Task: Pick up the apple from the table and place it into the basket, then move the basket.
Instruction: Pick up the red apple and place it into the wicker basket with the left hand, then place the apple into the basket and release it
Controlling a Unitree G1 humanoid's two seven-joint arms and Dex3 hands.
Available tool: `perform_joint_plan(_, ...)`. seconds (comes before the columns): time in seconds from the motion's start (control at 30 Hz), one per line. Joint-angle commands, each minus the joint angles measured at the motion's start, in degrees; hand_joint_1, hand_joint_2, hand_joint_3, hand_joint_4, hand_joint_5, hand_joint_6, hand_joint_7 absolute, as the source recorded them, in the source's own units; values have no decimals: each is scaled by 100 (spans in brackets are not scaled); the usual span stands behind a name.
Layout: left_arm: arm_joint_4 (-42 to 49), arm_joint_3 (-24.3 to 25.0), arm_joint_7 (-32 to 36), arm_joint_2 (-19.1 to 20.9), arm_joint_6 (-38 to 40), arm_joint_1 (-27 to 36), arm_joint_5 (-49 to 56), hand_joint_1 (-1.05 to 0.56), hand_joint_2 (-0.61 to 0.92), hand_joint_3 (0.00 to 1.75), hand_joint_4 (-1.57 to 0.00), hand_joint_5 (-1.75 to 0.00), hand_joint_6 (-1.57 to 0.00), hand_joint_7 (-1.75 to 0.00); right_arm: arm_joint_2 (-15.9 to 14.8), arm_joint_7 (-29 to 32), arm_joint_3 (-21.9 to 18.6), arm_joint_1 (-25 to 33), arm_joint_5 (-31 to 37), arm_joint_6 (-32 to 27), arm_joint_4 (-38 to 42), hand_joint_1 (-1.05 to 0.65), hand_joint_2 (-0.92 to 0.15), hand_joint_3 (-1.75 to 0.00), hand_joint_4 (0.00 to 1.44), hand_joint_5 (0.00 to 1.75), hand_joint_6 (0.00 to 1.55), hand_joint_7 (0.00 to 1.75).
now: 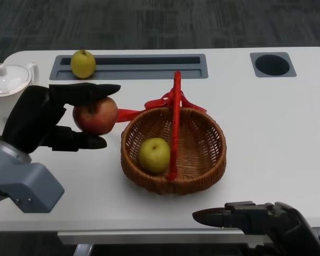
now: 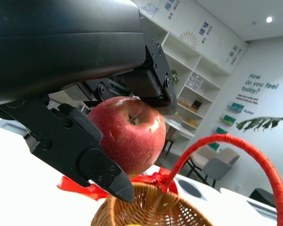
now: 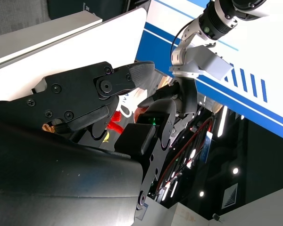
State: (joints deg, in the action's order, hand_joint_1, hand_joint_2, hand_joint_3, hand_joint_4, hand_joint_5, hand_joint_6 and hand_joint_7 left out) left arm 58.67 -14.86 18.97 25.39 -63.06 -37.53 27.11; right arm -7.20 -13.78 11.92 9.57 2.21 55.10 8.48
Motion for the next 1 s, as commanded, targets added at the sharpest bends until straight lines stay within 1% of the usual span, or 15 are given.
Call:
perform_joint_plan(0.03, -361, 83, -332, -103, -167, 170, -267, -12, 76, 1, -119, -64, -112, -1, 10, 41, -22, -51, -30, 97, 53, -49, -91, 0, 96, 0, 87, 0)
perform_joint_plan(0.07, -418, 86, -445, -153, -161, 201, -332, -13, 76, 1, -109, -91, -112, -1, 15, 44, -24, -53, -25, 111, 65, -49, -91, 0, 96, 0, 87, 0)
perform_joint_plan(0.1, -463, 92, -551, -196, -152, 224, -389, -13, 76, 1, -100, -112, -113, -1, 20, 47, -26, -52, -19, 121, 72, -49, -91, 0, 96, 0, 87, 0)
perform_joint_plan(0.2, -608, 113, -789, -319, -154, 265, -485, -12, 75, 0, -94, -124, -114, -1, 36, 57, -29, -37, 1, 129, 73, -49, -91, 0, 96, 0, 87, 0)
perform_joint_plan(0.3, -830, 143, -903, -435, -91, 294, -459, -12, 74, 0, -88, -147, -118, -1, 48, 70, -32, -12, 19, 95, 51, -49, -91, 0, 96, 0, 88, 0)
perform_joint_plan(0.37, -983, 157, -1000, -490, -24, 320, -464, -10, 72, 0, -87, -154, -120, -2, 52, 78, -34, -7, 33, 88, 46, -49, -91, 0, 96, 0, 88, 0)
perform_joint_plan(0.43, -1128, 169, -1103, -529, 21, 344, -478, -8, 71, 0, -89, -147, -121, -2, 58, 93, -37, -9, 51, 100, 54, -49, -91, 0, 96, 0, 88, 0)
perform_joint_plan(0.47, -1200, 173, -1148, -544, 38, 356, -478, -7, 71, 0, -93, -132, -121, -1, 61, 100, -37, -7, 58, 102, 55, -49, -91, 0, 96, 0, 88, 0)
perform_joint_plan(0.53, -1340, 179, -1237, -568, 77, 380, -479, -6, 71, 0, -106, -86, -122, -1, 64, 112, -33, -3, 64, 104, 56, -49, -91, 0, 96, 0, 88, 0)
perform_joint_plan(0.57, -1399, 174, -1288, -588, 88, 383, -485, -5, 70, 0, -113, -61, -122, -1, 69, 116, -32, -5, 65, 113, 64, -49, -91, 0, 96, 0, 88, 0)
perform_joint_plan(0.6, -1443, 163, -1337, -617, 91, 377, -491, -4, 70, 0, -118, -44, -122, 0, 75, 121, -30, -9, 64, 126, 76, -49, -91, 0, 96, 0, 88, 0)
perform_joint_plan(0.67, -1472, 139, -1415, -696, 68, 346, -495, -1, 68, 0, -126, -24, -124, -1, 92, 130, -28, -19, 70, 157, 103, -49, -91, 0, 96, 0, 88, 0)
perform_joint_plan(0.73, -1407, 126, -1439, -776, 35, 308, -465, 2, 67, 0, -132, -17, -125, -1, 104, 140, -31, -16, 79, 166, 111, -49, -92, 0, 96, 0, 88, 0)
perform_joint_plan(0.8, -1307, 111, -1441, -838, 27, 267, -409, 6, 66, 0, -135, -14, -126, -1, 110, 144, -34, 0, 81, 151, 101, -49, -91, 0, 96, 0, 88, 0)
perform_joint_plan(1.0, -929, 43, -1456, -931, 140, 135, -272, 9, 67, 0, -134, -10, -124, 0, 114, 136, -20, 44, 46, 141, 70, -49, -91, 0, 96, 0, 88, 0)
